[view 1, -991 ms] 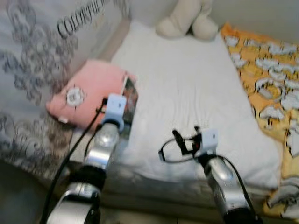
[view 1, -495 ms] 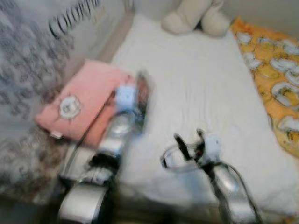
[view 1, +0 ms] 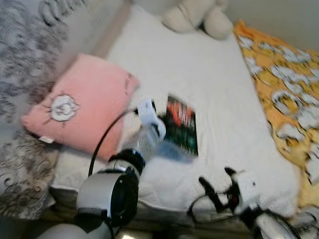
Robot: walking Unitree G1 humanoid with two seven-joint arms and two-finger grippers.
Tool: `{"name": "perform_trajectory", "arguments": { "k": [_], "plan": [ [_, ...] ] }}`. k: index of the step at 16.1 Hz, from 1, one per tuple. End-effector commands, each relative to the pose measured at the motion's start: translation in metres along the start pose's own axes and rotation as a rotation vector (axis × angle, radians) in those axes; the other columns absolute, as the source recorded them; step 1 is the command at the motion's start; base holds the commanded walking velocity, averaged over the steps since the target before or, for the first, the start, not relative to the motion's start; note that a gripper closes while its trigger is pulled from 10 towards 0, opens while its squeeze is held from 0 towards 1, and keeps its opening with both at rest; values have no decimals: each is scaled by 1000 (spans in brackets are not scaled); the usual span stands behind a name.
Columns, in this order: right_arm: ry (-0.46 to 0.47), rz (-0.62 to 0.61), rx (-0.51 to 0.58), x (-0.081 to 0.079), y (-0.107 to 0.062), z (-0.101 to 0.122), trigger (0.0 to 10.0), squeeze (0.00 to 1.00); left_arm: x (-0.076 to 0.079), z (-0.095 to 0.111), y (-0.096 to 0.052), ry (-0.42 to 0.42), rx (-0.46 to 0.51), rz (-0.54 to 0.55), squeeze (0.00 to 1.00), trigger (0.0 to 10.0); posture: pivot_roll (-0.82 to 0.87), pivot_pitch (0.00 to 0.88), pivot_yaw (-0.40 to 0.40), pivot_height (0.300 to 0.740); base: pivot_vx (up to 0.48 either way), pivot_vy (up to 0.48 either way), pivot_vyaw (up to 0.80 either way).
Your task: Clean up the room
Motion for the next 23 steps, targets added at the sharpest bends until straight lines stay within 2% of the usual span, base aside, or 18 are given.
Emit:
{"name": "perform_trajectory", "arguments": {
  "k": [1,3,5,6,10,12,13,14,15,16,17,18,19,22,23],
  "plan": [
    [-1,-1,-13,3,-5,3,10000,0,14,-50,-1,21,-119,-11,0,10000,-305,131,-179,740,0,0,0],
    [9,-1,-23,0,-5,4,10000,0,-8,-30,-2,102,-48,79,0,10000,-292,128,-173,740,0,0,0],
    [15,4,-22,-2,0,7,10000,0,-28,20,-5,311,116,187,0,10000,-268,122,-175,740,0,0,0],
    [16,5,-21,-1,1,8,10000,0,-33,35,-7,364,163,210,0,10000,-261,123,-176,740,0,0,0],
    [18,17,-26,-1,7,8,10000,0,-52,65,-16,497,242,280,0,10000,-230,122,-183,740,0,0,0],
    [31,13,-32,-1,9,7,10000,0,-54,77,-19,701,247,281,0,10000,-212,119,-181,740,0,0,0],
    [36,6,-34,1,9,6,10000,0,-54,78,-19,746,237,271,0,10000,-211,119,-179,740,0,0,0],
    [40,-2,-36,2,10,5,10000,0,-50,78,-18,829,218,238,0,10000,-205,118,-175,740,0,0,0],
    [42,2,-35,1,11,5,10000,0,-40,78,-16,954,194,180,0,10000,-205,115,-171,740,0,0,0],
    [44,4,-33,-1,13,5,10000,0,-37,79,-15,1027,187,168,0,10000,-205,111,-168,740,0,0,0],
    [45,5,-33,-1,15,5,10000,0,-36,80,-15,1048,186,167,59,10000,-207,108,-161,740,0,0,0],
    [46,4,-32,-1,15,6,10000,0,-36,82,-16,1054,187,169,831,10000,-207,108,-161,740,0,0,0],
    [48,1,-30,-2,15,6,10000,0,-37,85,-16,1046,184,176,1000,10000,-208,103,-154,740,0,0,0],
    [52,-7,-33,-1,16,3,10000,0,-40,80,-16,1083,163,166,1000,10000,-200,89,-138,740,0,0,0],
    [55,-12,-32,-1,20,1,10000,0,-42,80,-17,1141,164,168,1000,10000,-180,53,-120,740,0,0,0]
  ]
}}
Point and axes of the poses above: a point about 5 cm out from each wrist's last joint towards the gripper, its own y axis pointing out of the wrist towards the gripper, its own z axis along the axis of the wrist's last joint, x = y × z, the point moved 4 cm from there along y, pointing out of the wrist towards the gripper, and after that the axes turned 9 degrees about -y, right-handed, at the moved point
